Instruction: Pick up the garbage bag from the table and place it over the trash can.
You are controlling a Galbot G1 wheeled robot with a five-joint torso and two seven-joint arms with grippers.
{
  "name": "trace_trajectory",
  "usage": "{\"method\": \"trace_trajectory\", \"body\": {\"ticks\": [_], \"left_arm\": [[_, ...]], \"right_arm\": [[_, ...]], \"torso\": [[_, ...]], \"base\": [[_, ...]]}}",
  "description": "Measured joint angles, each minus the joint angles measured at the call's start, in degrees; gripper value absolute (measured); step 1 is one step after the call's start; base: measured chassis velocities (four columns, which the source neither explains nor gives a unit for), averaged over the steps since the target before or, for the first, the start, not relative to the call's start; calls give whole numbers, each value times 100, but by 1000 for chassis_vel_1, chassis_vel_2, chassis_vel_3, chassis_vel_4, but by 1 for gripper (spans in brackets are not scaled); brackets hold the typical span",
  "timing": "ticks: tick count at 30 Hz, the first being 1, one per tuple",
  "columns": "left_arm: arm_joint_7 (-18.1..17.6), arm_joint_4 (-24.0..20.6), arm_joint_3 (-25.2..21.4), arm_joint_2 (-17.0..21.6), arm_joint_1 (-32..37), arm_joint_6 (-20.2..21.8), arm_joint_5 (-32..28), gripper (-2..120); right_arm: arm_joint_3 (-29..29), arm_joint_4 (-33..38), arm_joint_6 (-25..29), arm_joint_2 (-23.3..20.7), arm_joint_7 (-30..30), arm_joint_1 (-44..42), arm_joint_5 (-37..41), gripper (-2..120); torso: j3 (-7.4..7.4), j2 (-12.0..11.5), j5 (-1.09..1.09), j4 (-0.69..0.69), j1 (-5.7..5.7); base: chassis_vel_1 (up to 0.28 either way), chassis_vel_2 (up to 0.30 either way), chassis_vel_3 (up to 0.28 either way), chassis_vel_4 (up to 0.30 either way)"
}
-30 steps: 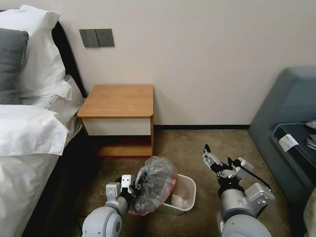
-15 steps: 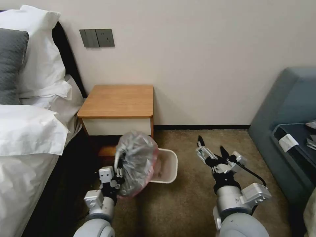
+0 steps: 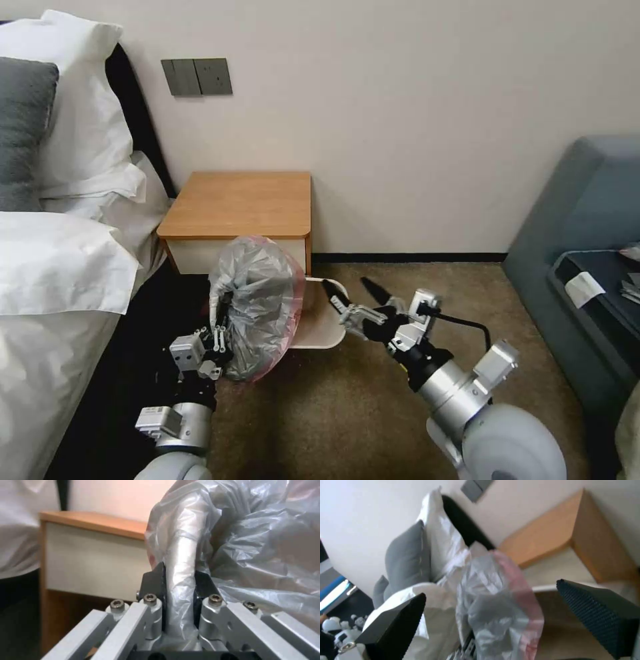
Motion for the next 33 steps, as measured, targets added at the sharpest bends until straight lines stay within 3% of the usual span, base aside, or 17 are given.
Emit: {"method": "trace_trajectory", "body": {"ticks": [13, 29, 33], "left_arm": [[374, -7, -72, 94, 52, -370, -65, 9], [782, -105, -259, 125, 127, -433, -345, 9], [783, -73, -271, 124, 135, -436, -350, 9]], "right_arm": [[-951, -541, -386, 129, 612, 920, 105, 100], [-1291, -1128, -403, 201, 583, 1518, 73, 100], [-1314, -1122, -371, 209, 506, 1527, -36, 87]], "torso": [[0, 0, 0, 2, 0], [0, 0, 0, 2, 0], [0, 0, 0, 2, 0]], "base": [[0, 0, 0, 0], [0, 0, 0, 0], [0, 0, 0, 0]]}}
